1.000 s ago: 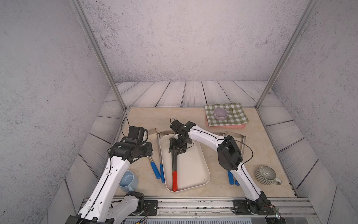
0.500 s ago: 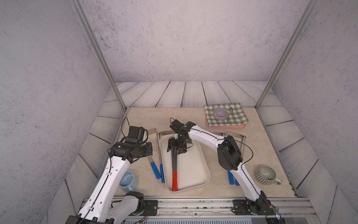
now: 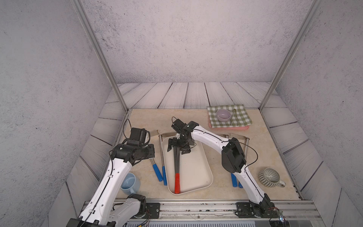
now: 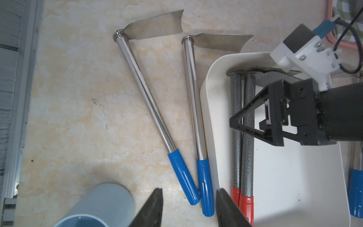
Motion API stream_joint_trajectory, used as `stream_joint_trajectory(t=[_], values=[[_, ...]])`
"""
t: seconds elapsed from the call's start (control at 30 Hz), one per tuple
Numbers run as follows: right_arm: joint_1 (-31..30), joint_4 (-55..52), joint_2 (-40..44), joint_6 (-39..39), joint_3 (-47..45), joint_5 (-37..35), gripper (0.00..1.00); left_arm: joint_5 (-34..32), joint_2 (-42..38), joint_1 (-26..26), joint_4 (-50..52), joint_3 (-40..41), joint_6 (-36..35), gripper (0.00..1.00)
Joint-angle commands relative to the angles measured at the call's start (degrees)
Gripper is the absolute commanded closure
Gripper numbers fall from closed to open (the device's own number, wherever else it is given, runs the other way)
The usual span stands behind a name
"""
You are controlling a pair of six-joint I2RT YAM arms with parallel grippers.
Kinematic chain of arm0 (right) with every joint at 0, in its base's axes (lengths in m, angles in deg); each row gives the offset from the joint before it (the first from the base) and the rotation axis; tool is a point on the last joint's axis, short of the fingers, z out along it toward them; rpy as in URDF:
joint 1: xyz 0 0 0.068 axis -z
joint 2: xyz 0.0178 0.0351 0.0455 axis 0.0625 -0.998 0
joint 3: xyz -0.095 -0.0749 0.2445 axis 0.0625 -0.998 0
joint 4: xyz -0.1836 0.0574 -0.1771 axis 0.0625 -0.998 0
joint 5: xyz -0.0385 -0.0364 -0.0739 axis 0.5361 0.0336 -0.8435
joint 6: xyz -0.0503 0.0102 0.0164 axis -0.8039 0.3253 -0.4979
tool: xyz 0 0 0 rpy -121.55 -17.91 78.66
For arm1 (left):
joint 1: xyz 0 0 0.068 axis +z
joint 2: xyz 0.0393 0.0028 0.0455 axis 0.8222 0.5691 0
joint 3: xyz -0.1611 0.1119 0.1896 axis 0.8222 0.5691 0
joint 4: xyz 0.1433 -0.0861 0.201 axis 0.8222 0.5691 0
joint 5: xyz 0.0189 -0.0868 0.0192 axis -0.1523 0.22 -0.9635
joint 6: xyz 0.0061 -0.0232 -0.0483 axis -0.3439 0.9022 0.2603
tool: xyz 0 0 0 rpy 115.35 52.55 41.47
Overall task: Put the small hoe into the storage box
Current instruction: Place the hoe in the storage box.
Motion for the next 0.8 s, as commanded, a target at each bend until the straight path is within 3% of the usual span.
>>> stream_joint_trajectory(t=[0.0, 0.23, 0.4, 0.53, 0.67, 0.77], values=[[-0.21, -4.25, 4.15, -2.43, 2.54, -4.18, 0.01, -0.43, 0.01, -0.02, 0.80, -1.05, -0.76, 0.52], [0.48, -7.76, 9.54, -7.88, 3.56, -9.07, 0.01, -0.28, 0.18, -0.02, 0.69, -1.11, -0.58, 0.52], [0.93, -7.10, 17.54, -14.88, -0.48, -12.97, 0.01, 0.25, 0.84, -0.02, 0.18, -0.86, -0.24, 0.52], [3.16, 0.81, 28.20, -18.71, -13.66, -14.06, 0.01, 1.10, 1.94, -0.02, -0.85, -0.31, 0.18, 0.55], [11.69, 9.50, 38.09, -16.17, -29.73, -6.71, 0.01, 2.15, 3.16, -0.07, -1.86, 0.09, 1.06, 0.56], [16.83, 10.08, 44.54, -17.31, -37.36, -9.61, 0.01, 2.74, 3.45, -0.08, -2.87, 0.62, 1.65, 0.56]])
